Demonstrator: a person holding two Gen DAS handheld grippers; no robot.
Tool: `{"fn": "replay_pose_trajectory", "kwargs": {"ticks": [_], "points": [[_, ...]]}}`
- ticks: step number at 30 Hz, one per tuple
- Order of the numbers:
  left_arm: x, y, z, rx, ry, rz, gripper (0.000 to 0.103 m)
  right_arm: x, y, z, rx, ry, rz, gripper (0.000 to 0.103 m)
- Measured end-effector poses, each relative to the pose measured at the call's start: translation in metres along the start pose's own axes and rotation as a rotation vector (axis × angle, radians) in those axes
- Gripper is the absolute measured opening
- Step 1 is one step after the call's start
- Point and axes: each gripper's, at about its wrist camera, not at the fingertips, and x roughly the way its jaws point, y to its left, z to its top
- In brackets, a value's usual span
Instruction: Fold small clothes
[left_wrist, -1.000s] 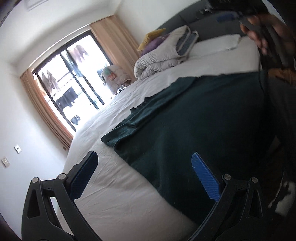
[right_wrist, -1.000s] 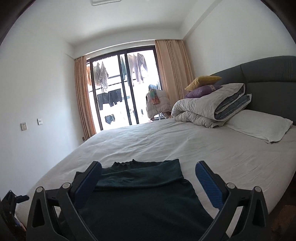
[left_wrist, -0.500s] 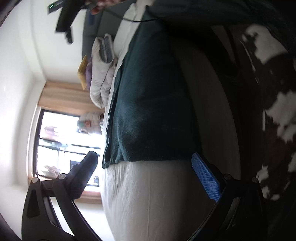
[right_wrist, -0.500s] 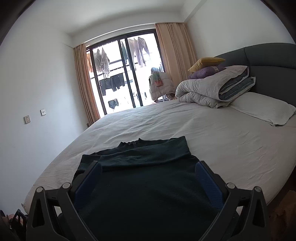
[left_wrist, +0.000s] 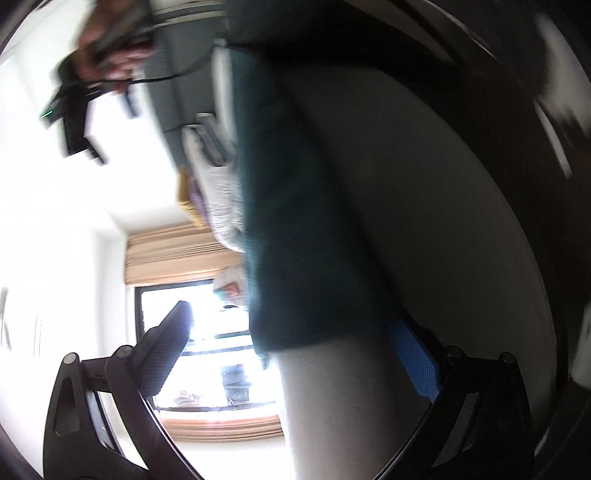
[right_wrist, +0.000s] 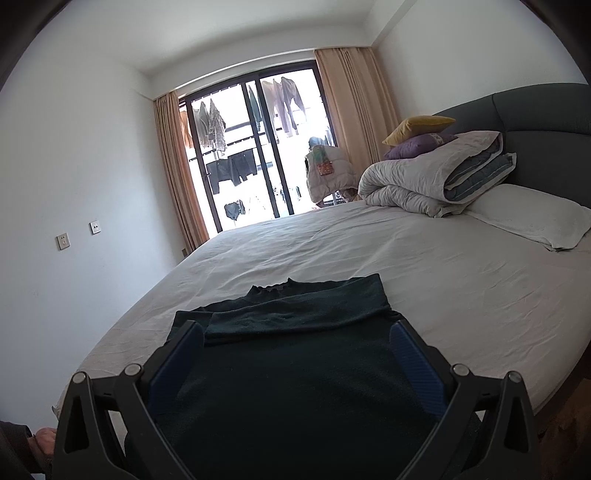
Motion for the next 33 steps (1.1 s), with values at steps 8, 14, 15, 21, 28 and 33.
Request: {"fn": "replay_pose_trajectory", "kwargs": {"ticks": [8, 14, 15, 21, 28, 33], "points": [[-0.017, 0.040, 0.006, -0.206, -0.062, -0.073, 0.052, -0.002, -0.001, -0.002, -0.007, 0.011, 0.008, 0.103], [-0.028, 0.066, 0.017, -0.357, -0.057, -0.164, 0.020, -0.009, -0.005, -0.001, -0.080, 0.013, -0.034, 0.101], [-0.035, 0.071, 0.020, -0.383, -0.048, -0.184, 0.016, -0.010, -0.008, 0.000, -0.091, 0.016, -0.041, 0.100], [-0.031, 0.080, 0.023, -0.460, -0.023, -0.294, 0.009, -0.018, -0.028, -0.002, -0.137, 0.048, -0.099, 0.100], [-0.029, 0.073, 0.020, -0.384, -0.029, -0.321, 0.009, -0.019, -0.048, -0.006, -0.067, 0.074, -0.118, 0.100], [-0.021, 0.096, 0.013, -0.537, 0.009, -0.328, 0.005, -0.017, -0.041, -0.008, -0.116, 0.087, -0.110, 0.099]]}}
